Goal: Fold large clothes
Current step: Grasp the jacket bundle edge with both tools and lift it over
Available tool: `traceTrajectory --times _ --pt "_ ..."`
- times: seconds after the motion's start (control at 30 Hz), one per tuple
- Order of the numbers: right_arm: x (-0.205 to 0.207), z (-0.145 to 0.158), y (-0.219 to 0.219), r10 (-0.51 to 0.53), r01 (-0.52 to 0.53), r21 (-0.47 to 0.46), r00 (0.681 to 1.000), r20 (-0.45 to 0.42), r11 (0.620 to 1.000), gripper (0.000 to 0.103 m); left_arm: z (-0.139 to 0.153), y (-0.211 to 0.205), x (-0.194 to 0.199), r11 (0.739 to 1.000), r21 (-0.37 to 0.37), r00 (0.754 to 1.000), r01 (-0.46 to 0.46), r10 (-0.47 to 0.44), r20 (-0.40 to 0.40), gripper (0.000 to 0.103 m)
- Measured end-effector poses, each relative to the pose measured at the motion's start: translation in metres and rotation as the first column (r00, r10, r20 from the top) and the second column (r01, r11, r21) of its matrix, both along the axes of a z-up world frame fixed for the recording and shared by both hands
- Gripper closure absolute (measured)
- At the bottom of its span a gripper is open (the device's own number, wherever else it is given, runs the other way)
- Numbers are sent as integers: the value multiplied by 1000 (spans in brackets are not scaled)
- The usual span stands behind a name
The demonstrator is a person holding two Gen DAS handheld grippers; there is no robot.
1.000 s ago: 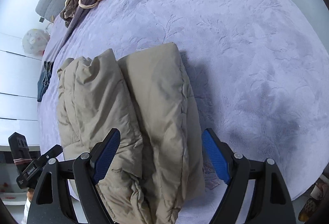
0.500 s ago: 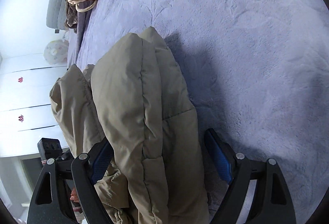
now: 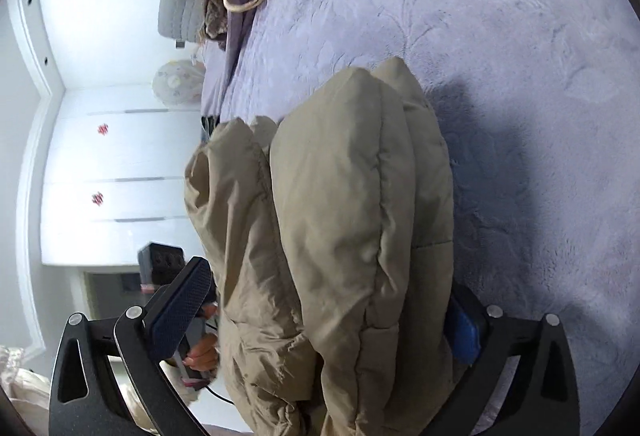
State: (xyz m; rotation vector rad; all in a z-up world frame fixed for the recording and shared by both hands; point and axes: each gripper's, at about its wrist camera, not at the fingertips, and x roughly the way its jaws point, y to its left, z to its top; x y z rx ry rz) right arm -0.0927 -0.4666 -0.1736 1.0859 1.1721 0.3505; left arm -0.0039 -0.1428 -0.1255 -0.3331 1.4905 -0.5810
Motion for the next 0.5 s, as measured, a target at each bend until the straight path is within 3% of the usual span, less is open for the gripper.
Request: traceTrajectory --times 0.2,0.4,0.5 --pt "23 -9 21 153 -165 -125 983 -103 978 0 -4 5 19 999 -46 1000 -7 7 11 0" --pt "38 -34 28 169 -179 -52 973 -159 982 0 -41 6 30 981 -189 992 -40 16 -126 0" --pt "44 -42 30 177 -183 -17 970 -166 983 0 -48 -1 32 979 -197 989 -59 30 -146 0"
